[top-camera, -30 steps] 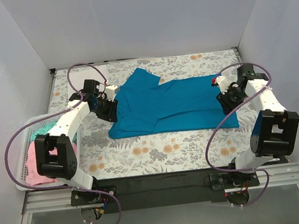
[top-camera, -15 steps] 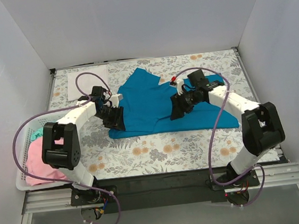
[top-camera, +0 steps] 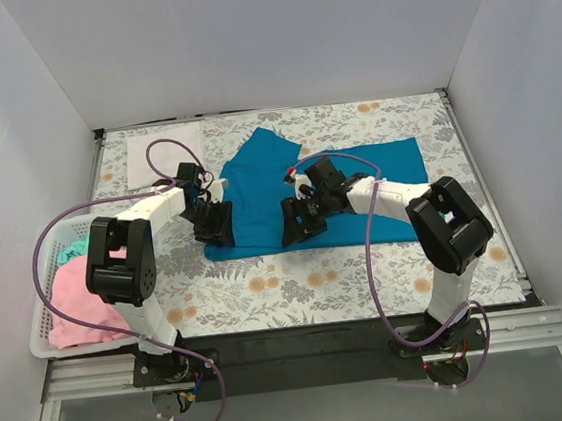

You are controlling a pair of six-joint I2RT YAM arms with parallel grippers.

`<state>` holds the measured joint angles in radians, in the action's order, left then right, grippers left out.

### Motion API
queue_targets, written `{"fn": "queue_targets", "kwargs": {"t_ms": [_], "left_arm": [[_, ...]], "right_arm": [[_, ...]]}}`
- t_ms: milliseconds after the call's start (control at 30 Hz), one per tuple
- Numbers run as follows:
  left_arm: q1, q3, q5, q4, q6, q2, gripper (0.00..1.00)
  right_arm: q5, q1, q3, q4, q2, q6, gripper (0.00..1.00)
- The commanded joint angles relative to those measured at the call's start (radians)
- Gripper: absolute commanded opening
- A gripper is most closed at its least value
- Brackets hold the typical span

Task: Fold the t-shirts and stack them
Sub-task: Fold the tshirt

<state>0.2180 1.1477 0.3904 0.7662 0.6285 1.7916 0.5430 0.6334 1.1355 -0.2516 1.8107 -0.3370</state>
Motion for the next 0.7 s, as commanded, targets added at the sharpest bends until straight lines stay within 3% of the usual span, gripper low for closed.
{"fn": "queue_targets", "kwargs": {"t_ms": [0,467,667], "left_arm": [[-0.003,0.027,-0.019,-0.042,0.028,-0.014,0.46],[-0.003,0.0,0.021,-0.064,0.042,-0.014,0.46],[-0.005,-0.005,0.001,-0.058,0.031,-0.031,0.45]], "right_arm": [[-0.028,0.009,0.015,0.046,0.055,-0.083,0.71],[0.021,0.023,0.079,0.061,0.147,-0.154,0.57],[0.017,0.023,0.083,0.06,0.09,-0.146,0.51]]}}
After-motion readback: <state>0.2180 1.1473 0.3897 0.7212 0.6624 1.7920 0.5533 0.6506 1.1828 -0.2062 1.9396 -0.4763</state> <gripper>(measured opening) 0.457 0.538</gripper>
